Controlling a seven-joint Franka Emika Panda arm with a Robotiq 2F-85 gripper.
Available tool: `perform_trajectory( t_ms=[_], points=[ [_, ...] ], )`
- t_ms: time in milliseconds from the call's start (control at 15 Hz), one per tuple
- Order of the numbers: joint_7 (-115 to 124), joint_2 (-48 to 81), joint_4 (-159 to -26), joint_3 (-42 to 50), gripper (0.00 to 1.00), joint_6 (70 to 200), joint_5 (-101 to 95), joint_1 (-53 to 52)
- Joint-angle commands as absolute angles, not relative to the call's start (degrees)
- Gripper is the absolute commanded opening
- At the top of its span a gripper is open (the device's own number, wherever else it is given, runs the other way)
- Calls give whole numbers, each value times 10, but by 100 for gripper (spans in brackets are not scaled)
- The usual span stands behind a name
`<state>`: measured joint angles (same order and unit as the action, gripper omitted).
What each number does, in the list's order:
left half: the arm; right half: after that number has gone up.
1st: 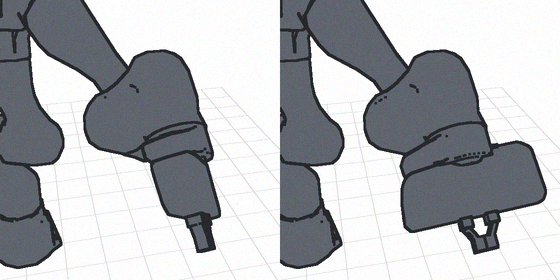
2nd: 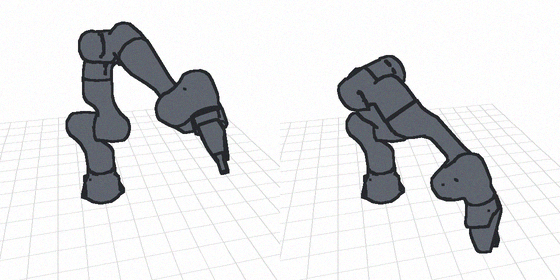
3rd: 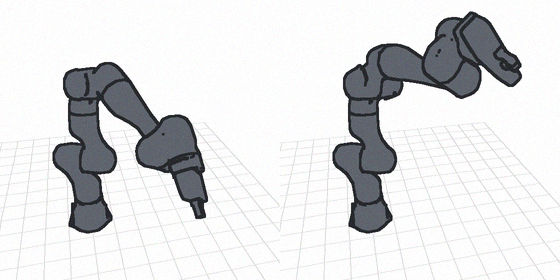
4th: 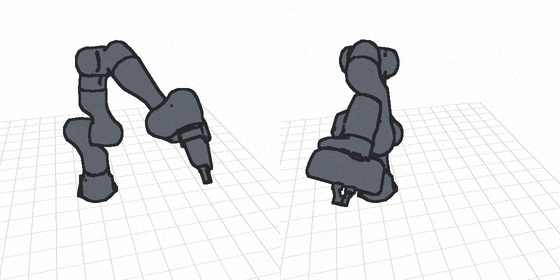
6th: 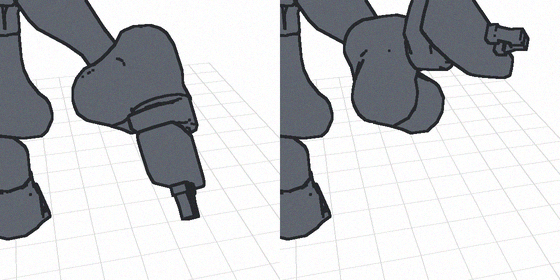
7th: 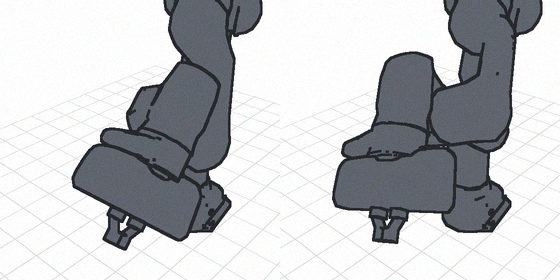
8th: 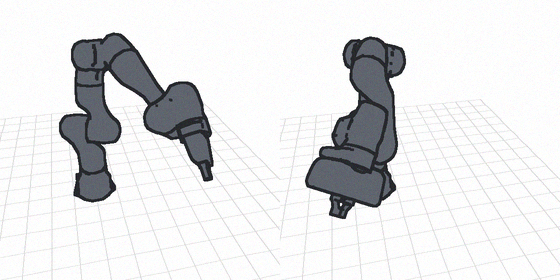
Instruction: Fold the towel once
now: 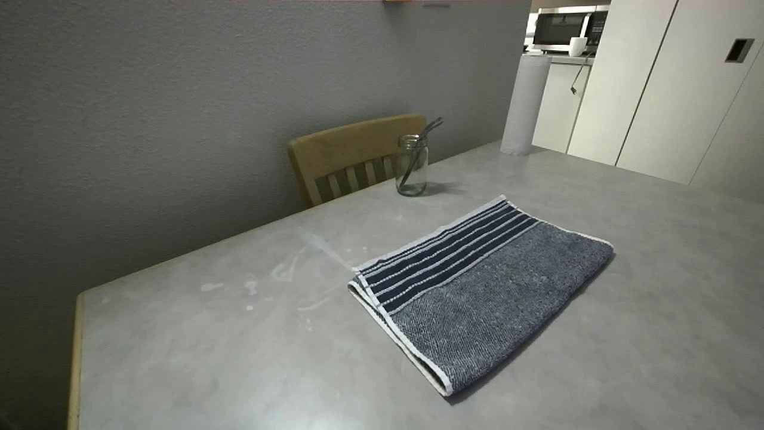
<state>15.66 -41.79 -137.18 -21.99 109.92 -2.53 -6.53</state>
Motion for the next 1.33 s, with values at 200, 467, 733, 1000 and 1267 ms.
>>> perform_trajectory(
  t_ms=[200,467,733,1000,1267],
  points=[
    [176,-376,-1398,-199,100,1157,-26,-69],
    [173,-330,-1414,-187,100,1234,-16,-75],
    [175,-319,-1419,-183,100,1257,-25,-77],
    [176,-298,-1420,-178,100,1271,-27,-77],
    [198,-254,-1416,-182,100,1316,-21,-71]
  ],
)
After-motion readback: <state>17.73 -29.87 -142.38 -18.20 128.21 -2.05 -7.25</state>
